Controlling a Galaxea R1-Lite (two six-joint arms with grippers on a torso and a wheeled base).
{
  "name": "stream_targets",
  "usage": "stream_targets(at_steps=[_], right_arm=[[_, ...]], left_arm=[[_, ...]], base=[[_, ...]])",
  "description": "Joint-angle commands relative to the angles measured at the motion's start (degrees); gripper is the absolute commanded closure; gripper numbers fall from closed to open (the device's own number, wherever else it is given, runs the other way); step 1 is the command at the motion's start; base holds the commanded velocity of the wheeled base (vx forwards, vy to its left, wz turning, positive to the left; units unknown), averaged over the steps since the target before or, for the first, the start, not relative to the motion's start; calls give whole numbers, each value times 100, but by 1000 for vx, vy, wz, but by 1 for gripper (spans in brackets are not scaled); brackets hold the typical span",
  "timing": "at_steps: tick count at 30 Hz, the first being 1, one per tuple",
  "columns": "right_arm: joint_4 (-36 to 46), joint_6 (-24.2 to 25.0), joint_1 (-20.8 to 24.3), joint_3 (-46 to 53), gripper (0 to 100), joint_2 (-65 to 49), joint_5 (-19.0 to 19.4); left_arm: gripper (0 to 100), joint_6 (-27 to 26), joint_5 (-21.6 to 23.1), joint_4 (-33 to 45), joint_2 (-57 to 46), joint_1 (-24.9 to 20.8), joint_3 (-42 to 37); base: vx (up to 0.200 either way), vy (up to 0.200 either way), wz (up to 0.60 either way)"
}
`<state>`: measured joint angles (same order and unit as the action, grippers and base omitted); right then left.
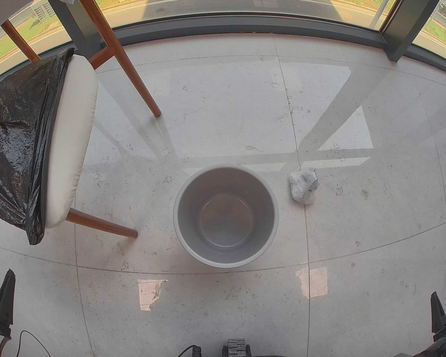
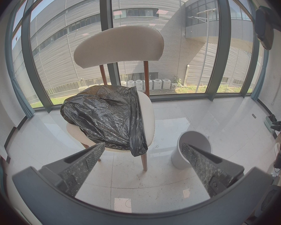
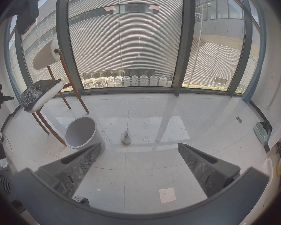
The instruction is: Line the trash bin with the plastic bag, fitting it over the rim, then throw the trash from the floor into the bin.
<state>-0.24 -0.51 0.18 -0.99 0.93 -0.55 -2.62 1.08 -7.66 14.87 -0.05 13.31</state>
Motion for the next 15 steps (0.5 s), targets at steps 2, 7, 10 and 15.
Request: stream_targets(at_steps=[2,7,10,15], right_arm=[[-11,34,-1,99,0,-84,-15],[-11,34,-1,99,0,-84,-15],[-11,34,-1,99,0,-84,-15],[-11,34,-1,99,0,-84,-15]], left_arm=[[0,-46,-196,-395,3997,14,2808],[0,-46,-179,-570,4973,5,3538],[0,-46,-170,-816,5333,5,3687],[0,-54,-196,-1203,5869,5,3898]], base=[[0,0,0],[0,0,0],[0,0,0],[0,0,0]])
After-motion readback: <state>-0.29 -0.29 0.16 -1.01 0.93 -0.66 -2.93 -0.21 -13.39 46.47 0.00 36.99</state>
